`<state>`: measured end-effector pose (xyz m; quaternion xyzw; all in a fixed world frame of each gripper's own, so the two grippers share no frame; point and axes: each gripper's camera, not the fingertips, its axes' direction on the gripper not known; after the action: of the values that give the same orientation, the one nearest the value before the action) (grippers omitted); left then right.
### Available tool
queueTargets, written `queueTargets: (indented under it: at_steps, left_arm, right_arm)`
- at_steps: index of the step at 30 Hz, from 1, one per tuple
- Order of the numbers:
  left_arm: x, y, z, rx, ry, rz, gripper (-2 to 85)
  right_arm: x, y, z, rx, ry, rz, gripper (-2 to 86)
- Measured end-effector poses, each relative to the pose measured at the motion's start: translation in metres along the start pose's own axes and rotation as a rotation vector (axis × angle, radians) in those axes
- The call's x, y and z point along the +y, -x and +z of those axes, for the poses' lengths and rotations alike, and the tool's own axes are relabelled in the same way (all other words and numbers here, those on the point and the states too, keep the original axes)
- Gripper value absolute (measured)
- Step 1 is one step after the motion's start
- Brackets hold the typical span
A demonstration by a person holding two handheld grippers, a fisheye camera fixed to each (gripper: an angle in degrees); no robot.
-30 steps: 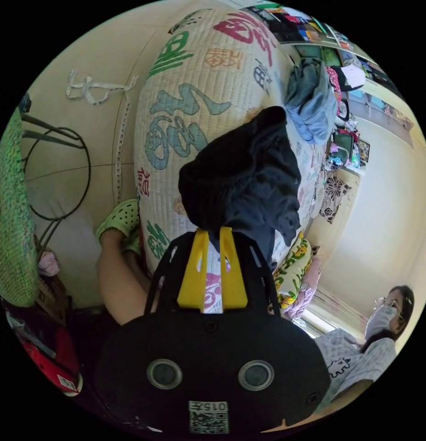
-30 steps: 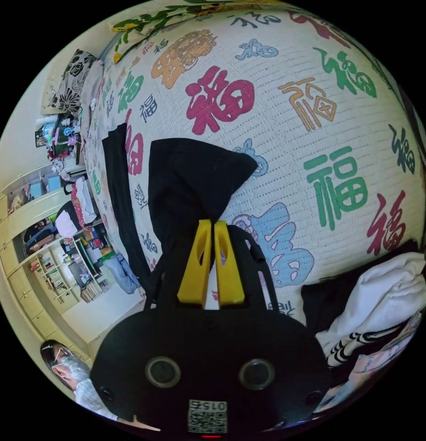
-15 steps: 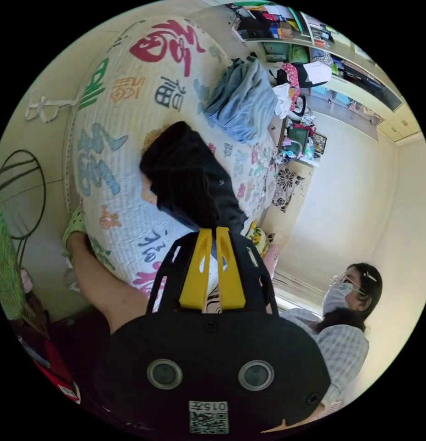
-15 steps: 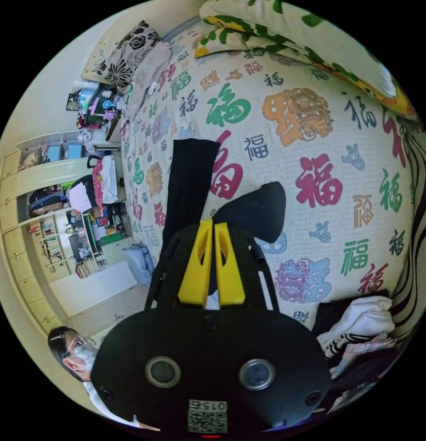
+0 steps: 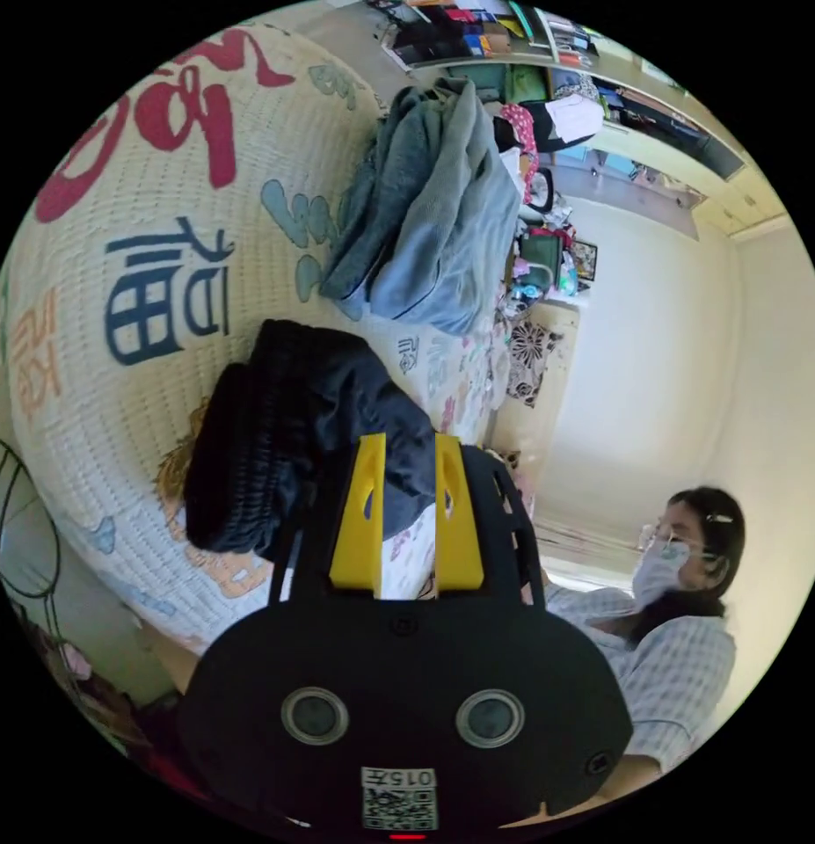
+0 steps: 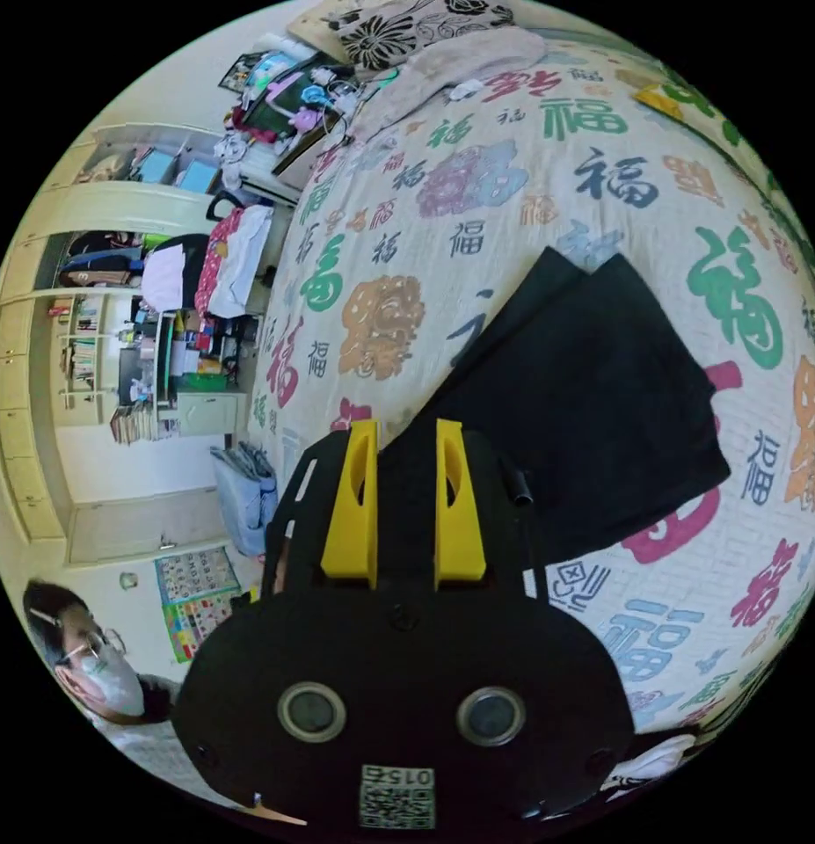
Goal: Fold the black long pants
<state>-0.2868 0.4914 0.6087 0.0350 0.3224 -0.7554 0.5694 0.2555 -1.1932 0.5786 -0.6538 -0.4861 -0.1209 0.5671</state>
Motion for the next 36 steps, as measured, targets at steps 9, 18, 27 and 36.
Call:
queueTargets:
  at_steps: [9, 18, 27, 36]
  left_arm:
    - [0.01, -0.02, -0.017, -0.572, 0.039, 0.127, 13.6]
    - [0.004, -0.057, -0.011, -0.729, 0.153, 0.228, 14.0]
    - [0.005, -0.075, -0.007, -0.711, 0.211, 0.211, 14.4]
    - [-0.005, -0.076, -0.016, -0.498, 0.359, 0.078, 8.3]
  right_arm:
    - [0.093, -0.039, 0.059, -0.416, 0.046, 0.233, 6.0]
    - [0.133, -0.03, 0.086, -0.437, 0.084, 0.314, 7.4]
    - [0.062, -0.045, 0.059, -0.155, -0.063, 0.277, 12.1]
    - [-0.03, -0.078, 0.061, -0.235, -0.213, 0.425, 12.3]
